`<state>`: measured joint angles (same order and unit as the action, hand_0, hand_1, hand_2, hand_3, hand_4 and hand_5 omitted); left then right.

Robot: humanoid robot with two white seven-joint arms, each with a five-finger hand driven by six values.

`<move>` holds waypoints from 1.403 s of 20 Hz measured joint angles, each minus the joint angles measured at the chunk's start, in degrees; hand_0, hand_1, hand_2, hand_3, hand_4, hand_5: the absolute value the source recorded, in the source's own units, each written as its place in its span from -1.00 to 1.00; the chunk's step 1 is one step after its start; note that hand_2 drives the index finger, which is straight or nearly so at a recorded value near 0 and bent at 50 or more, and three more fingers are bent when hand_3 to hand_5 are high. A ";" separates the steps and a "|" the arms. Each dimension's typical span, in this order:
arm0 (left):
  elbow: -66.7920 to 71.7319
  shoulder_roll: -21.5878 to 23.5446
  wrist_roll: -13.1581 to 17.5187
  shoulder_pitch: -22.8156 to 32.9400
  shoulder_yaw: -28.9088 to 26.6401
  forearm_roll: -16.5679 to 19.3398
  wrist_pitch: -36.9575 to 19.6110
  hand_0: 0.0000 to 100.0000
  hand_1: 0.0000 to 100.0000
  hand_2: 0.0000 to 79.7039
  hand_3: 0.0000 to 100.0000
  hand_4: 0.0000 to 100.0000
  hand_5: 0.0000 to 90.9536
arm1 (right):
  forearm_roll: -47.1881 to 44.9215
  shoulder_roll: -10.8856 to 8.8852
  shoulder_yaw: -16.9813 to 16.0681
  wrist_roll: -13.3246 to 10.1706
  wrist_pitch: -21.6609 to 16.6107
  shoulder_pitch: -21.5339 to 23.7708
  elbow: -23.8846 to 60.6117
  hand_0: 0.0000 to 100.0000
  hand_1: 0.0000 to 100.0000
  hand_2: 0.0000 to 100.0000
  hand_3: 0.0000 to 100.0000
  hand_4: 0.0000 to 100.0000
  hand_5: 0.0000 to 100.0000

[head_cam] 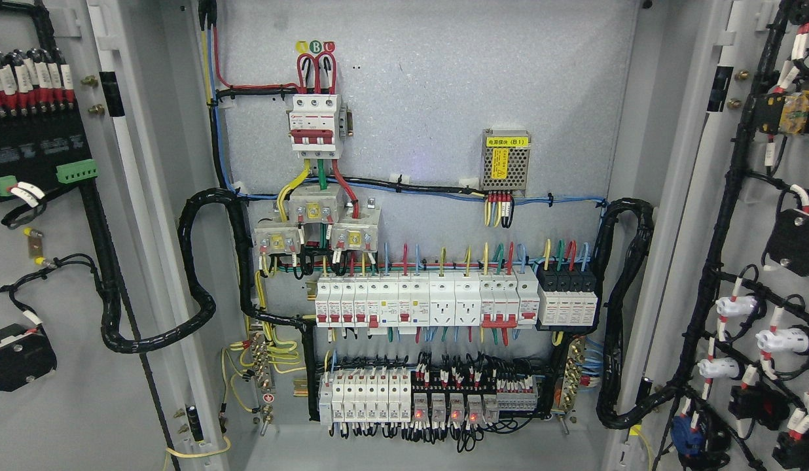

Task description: Open door with both hands

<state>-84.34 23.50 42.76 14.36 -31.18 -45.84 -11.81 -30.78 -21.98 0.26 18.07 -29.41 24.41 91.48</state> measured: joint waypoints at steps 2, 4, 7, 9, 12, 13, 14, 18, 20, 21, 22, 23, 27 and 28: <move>1.12 0.78 0.23 -0.65 -0.08 -0.45 0.32 -0.41 -1.00 -0.93 -0.95 -0.93 -1.00 | -0.26 -0.06 -0.04 0.00 0.00 -0.03 -0.13 -0.56 -1.00 -1.00 -1.00 -1.00 -1.00; 2.07 1.42 0.38 -1.32 -0.11 -0.76 0.44 -0.41 -1.00 -0.93 -0.95 -0.93 -1.00 | -0.45 -0.08 -0.09 0.03 0.01 -0.08 -0.28 -0.56 -1.00 -1.00 -1.00 -1.00 -1.00; 3.30 2.17 0.46 -2.17 -0.18 -1.10 0.64 -0.41 -1.00 -0.93 -0.94 -0.93 -1.00 | -0.62 -0.13 -0.12 0.08 0.04 -0.08 -0.45 -0.56 -1.00 -1.00 -1.00 -1.00 -1.00; 3.96 2.58 0.50 -2.59 -0.20 -1.21 0.92 -0.41 -1.00 -0.93 -0.94 -0.93 -1.00 | -0.67 -0.16 -0.14 0.09 0.03 -0.09 -0.55 -0.56 -1.00 -1.00 -1.00 -1.00 -1.00; 4.77 3.08 0.51 -3.05 -0.27 -1.36 1.04 -0.41 -1.00 -0.93 -0.94 -0.93 -1.00 | -0.71 -0.19 -0.18 0.36 0.04 -0.09 -0.66 -0.56 -1.00 -1.00 -1.00 -1.00 -1.00; 4.98 3.20 0.51 -3.15 -0.30 -1.38 1.10 -0.41 -1.00 -0.93 -0.94 -0.93 -1.00 | -0.72 -0.19 -0.19 0.68 0.04 -0.08 -0.69 -0.56 -1.00 -1.00 -1.00 -1.00 -1.00; 5.14 3.31 0.52 -3.24 -0.32 -1.40 1.19 -0.41 -1.00 -0.93 -0.94 -0.93 -1.00 | -0.72 -0.20 -0.19 0.82 0.04 -0.08 -0.73 -0.56 -1.00 -1.00 -1.00 -1.00 -1.00; 5.65 3.70 0.55 -3.50 -0.45 -1.47 1.32 -0.41 -1.00 -0.93 -0.94 -0.93 -1.00 | -0.75 -0.21 -0.96 1.01 -0.13 -0.08 -0.82 -0.56 -1.00 -1.00 -1.00 -1.00 -1.00; 5.71 3.83 0.56 -3.60 -0.51 -1.49 1.38 -0.41 -1.00 -0.93 -0.94 -0.93 -1.00 | -0.75 -0.24 -1.35 1.06 -0.21 -0.08 -0.86 -0.56 -1.00 -1.00 -1.00 -1.00 -1.00; 5.71 3.88 0.60 -3.64 -0.55 -1.50 1.40 -0.41 -1.00 -0.93 -0.94 -0.93 -1.00 | -0.76 -0.25 -1.50 1.14 -0.24 -0.08 -0.87 -0.56 -1.00 -1.00 -1.00 -1.00 -1.00; 5.68 3.94 0.63 -3.67 -0.59 -1.51 1.50 -0.41 -1.00 -0.93 -0.94 -0.93 -1.00 | -0.76 -0.26 -1.67 1.16 -0.25 -0.09 -0.88 -0.56 -1.00 -1.00 -1.00 -1.00 -1.00; 5.61 3.97 0.68 -3.68 -0.61 -1.51 1.62 -0.41 -1.00 -0.93 -0.94 -0.93 -1.00 | -0.76 -0.26 -1.81 1.16 -0.25 -0.17 -0.89 -0.56 -1.00 -1.00 -1.00 -1.00 -1.00; 4.66 4.12 0.72 -3.49 -0.72 -1.52 2.03 -0.41 -1.00 -0.93 -0.95 -0.93 -1.00 | -0.72 -0.26 -2.25 1.17 -0.26 -0.62 -0.94 -0.56 -1.00 -1.00 -1.00 -1.00 -1.00; 4.23 4.13 0.62 -3.44 -0.74 -1.51 2.32 -0.41 -1.00 -0.93 -0.95 -0.93 -1.00 | -0.71 -0.26 -2.34 1.18 -0.26 -0.75 -0.95 -0.56 -1.00 -1.00 -1.00 -1.00 -1.00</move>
<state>-80.11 27.63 43.38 10.92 -31.92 -47.34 -9.49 -31.49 -22.23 -2.08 19.25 -29.67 23.66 90.53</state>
